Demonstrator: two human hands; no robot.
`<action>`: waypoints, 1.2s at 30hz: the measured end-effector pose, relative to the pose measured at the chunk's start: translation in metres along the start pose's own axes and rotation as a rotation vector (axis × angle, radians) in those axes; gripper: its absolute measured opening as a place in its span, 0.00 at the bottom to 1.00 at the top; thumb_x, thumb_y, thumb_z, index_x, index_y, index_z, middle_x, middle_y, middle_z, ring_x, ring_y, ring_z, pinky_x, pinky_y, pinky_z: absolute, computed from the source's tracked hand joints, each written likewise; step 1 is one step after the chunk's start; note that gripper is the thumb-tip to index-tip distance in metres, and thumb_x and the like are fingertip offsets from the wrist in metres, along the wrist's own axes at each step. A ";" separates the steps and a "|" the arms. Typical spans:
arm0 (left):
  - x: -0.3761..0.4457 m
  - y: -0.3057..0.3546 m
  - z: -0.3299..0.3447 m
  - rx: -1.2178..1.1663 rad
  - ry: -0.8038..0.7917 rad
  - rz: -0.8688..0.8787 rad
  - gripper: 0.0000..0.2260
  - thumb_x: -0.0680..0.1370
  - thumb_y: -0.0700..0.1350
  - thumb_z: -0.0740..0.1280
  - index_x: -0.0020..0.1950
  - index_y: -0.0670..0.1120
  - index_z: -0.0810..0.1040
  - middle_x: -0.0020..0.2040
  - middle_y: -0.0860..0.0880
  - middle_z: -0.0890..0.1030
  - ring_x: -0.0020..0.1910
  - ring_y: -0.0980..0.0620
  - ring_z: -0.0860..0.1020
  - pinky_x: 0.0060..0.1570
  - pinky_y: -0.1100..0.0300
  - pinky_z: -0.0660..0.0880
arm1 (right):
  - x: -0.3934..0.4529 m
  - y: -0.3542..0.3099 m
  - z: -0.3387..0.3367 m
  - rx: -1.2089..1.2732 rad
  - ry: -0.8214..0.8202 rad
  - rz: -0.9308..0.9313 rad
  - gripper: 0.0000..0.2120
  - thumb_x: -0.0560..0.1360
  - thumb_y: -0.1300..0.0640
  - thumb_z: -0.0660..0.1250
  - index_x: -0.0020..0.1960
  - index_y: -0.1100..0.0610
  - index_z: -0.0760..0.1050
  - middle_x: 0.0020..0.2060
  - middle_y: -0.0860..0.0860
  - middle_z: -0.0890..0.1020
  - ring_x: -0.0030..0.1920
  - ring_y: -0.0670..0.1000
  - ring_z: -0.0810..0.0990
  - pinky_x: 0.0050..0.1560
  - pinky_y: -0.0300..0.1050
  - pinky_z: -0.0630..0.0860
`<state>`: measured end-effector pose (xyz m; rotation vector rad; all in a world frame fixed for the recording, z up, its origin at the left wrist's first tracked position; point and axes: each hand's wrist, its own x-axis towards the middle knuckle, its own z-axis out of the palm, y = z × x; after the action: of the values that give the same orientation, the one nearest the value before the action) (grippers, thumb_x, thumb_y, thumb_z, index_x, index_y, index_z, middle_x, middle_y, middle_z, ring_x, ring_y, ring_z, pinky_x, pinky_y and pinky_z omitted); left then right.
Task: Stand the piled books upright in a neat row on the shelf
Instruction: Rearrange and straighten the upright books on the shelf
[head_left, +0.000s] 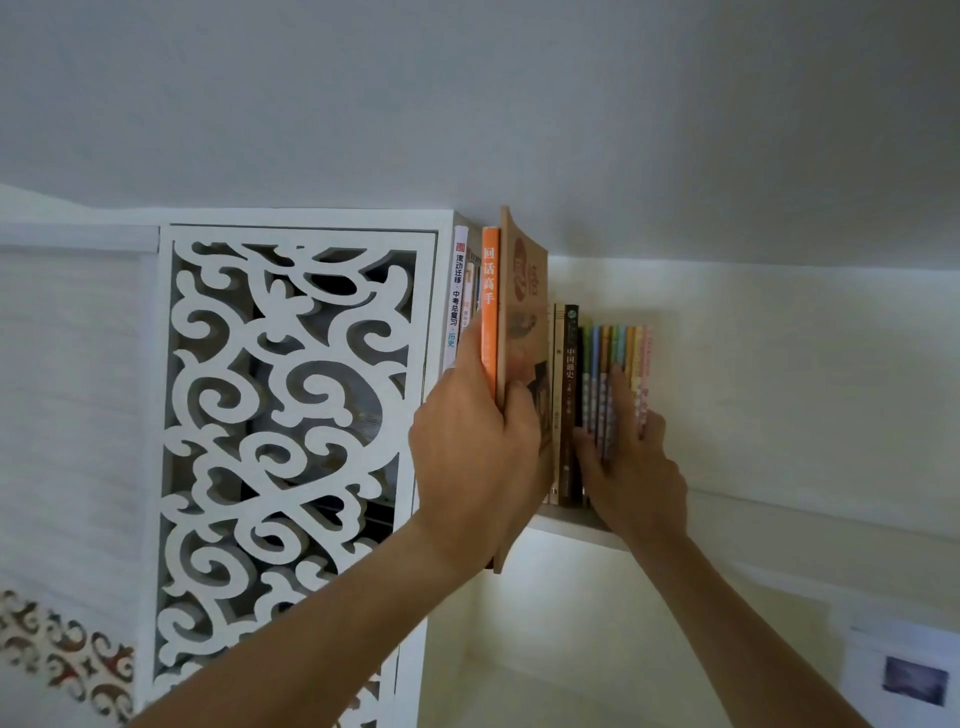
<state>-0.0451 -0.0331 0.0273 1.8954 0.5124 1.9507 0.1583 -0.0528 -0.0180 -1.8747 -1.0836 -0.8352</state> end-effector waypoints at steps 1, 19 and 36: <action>0.002 -0.002 -0.003 0.013 -0.002 -0.005 0.17 0.80 0.45 0.62 0.69 0.50 0.73 0.45 0.54 0.82 0.38 0.54 0.81 0.37 0.54 0.83 | 0.001 -0.006 0.003 -0.019 -0.006 -0.004 0.40 0.78 0.29 0.56 0.82 0.37 0.39 0.66 0.57 0.68 0.41 0.53 0.77 0.38 0.46 0.76; 0.017 -0.014 -0.027 0.118 -0.021 -0.016 0.17 0.81 0.44 0.63 0.70 0.47 0.73 0.42 0.54 0.80 0.37 0.55 0.79 0.36 0.55 0.80 | -0.001 -0.038 0.024 0.060 -0.079 0.236 0.59 0.62 0.20 0.67 0.77 0.31 0.29 0.80 0.58 0.43 0.76 0.71 0.58 0.69 0.73 0.68; 0.031 -0.028 -0.050 0.165 -0.009 -0.026 0.17 0.81 0.47 0.63 0.70 0.49 0.73 0.40 0.55 0.79 0.37 0.52 0.80 0.38 0.47 0.82 | 0.000 -0.065 0.050 -0.029 0.111 0.306 0.68 0.57 0.19 0.69 0.82 0.42 0.34 0.80 0.63 0.33 0.81 0.66 0.35 0.75 0.76 0.44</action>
<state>-0.0957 0.0067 0.0382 1.9844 0.7119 1.9357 0.1078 0.0115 -0.0209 -1.9314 -0.6970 -0.7684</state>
